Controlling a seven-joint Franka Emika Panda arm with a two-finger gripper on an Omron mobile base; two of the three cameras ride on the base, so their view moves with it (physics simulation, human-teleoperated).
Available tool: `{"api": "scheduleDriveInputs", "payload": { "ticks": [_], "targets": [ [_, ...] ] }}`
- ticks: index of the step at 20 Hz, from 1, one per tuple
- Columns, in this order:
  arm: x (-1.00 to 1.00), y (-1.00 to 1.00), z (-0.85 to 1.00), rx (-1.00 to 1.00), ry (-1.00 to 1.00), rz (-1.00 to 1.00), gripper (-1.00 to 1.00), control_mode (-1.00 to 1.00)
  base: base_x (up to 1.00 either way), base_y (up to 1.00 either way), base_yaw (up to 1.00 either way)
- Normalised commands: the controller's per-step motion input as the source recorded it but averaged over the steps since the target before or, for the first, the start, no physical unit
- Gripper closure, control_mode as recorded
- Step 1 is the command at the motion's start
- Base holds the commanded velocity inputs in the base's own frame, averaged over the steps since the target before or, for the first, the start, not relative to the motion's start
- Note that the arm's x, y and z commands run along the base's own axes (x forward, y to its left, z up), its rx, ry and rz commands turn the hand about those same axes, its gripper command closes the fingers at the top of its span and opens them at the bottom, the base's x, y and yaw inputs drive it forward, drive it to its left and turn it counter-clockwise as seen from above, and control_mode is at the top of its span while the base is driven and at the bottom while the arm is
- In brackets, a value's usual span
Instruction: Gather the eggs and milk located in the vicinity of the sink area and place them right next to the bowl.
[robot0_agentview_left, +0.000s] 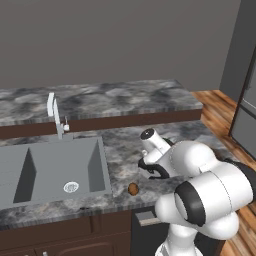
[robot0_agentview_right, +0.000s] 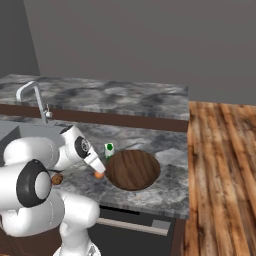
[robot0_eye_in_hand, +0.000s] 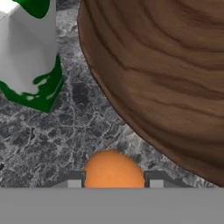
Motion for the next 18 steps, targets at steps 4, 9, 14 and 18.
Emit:
{"api": "scheduleDriveInputs", "payload": {
  "ticks": [4,9,14,18],
  "targets": [
    [0.0,-0.19,0.0,0.0,-0.02,-0.04,1.0,-1.0,0.0,0.0,0.0],
    [0.0,-0.02,0.0,0.0,0.0,-0.01,-1.0,-1.0,0.0,0.0,0.0],
    [0.0,0.0,0.0,0.0,0.0,0.0,-1.0,-1.0,0.0,0.0,0.0],
    [-0.01,0.0,0.0,0.0,0.0,0.0,-1.0,-1.0,0.0,0.0,0.0]
  ]
}}
